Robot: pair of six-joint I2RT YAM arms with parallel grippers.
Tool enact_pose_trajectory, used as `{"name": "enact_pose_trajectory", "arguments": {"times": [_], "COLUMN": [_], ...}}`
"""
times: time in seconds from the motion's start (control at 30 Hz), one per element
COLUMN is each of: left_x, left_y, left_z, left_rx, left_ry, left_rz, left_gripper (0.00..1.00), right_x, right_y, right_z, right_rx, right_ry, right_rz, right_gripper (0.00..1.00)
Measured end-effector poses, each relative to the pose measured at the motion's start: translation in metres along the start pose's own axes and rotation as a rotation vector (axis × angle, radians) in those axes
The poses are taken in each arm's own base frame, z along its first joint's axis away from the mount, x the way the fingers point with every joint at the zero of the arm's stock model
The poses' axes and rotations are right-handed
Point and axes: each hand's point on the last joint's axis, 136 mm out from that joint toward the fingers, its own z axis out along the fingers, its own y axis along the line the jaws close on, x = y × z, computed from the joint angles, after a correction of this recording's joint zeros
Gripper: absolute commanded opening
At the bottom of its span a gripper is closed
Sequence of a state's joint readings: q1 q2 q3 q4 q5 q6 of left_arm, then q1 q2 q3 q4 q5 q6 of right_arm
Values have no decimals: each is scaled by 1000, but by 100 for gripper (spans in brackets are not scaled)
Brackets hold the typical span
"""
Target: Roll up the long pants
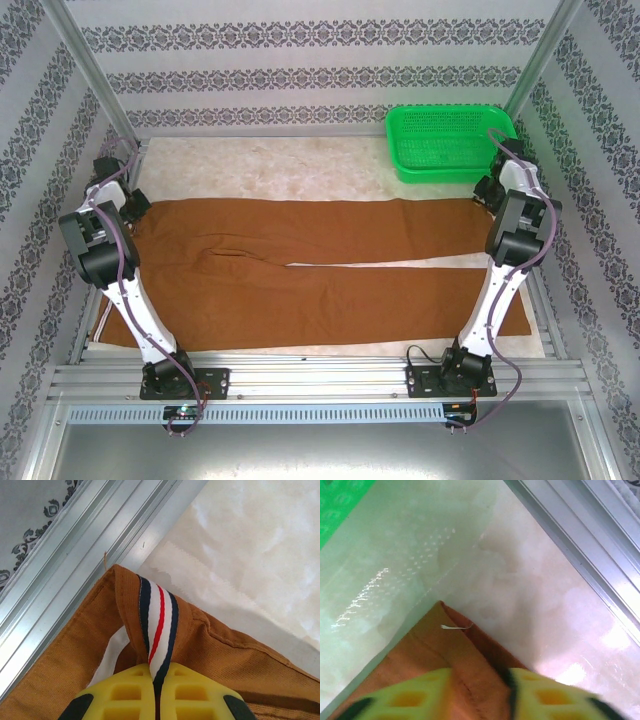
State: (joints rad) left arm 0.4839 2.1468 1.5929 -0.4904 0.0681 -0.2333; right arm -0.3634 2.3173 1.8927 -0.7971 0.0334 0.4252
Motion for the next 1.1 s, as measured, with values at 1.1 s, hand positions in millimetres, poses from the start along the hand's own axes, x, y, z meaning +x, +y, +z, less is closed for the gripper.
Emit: {"name": "enact_pose_trajectory", "arguments": {"times": [1.1], "left_x": [-67], "left_y": [-34], "left_z": [-94], "left_rx": [63], "left_ry": [-195], "left_rz": [-122], "left_gripper": [0], "right_x": [-1], "right_y": [-33], "right_z": [-131], "right_rx": [-81], "right_ry": [-336], "right_rz": [46], "right_gripper": [0]}}
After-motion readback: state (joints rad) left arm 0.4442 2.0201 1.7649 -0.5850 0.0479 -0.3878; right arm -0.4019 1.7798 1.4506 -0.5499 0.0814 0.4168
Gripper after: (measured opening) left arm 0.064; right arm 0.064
